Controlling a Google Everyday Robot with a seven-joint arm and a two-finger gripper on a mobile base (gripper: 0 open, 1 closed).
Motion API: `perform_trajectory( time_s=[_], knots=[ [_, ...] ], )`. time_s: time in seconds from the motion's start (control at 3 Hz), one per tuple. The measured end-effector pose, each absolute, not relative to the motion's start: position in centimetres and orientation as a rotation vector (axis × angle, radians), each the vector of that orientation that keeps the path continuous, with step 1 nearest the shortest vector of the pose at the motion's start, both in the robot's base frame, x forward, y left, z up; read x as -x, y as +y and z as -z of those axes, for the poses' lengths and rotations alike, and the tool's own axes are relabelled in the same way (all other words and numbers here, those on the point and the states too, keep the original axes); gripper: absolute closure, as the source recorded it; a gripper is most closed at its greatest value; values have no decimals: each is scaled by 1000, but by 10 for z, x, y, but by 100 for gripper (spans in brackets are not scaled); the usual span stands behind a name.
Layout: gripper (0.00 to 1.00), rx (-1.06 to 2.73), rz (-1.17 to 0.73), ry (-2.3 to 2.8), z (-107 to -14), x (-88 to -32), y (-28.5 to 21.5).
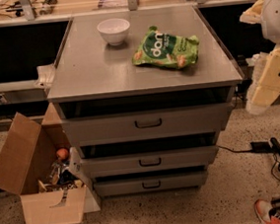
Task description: Open middle drawer
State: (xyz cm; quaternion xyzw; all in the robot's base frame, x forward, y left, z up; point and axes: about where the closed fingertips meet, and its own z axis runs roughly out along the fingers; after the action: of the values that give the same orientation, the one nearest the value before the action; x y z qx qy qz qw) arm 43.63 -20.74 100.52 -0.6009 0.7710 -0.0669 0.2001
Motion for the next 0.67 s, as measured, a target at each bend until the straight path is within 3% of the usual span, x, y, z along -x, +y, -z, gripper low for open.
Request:
perform_trajectory(
  time_s=[0.67],
  knots=[
    [0,1721,178,2140,-990,-434,-203]
  ],
)
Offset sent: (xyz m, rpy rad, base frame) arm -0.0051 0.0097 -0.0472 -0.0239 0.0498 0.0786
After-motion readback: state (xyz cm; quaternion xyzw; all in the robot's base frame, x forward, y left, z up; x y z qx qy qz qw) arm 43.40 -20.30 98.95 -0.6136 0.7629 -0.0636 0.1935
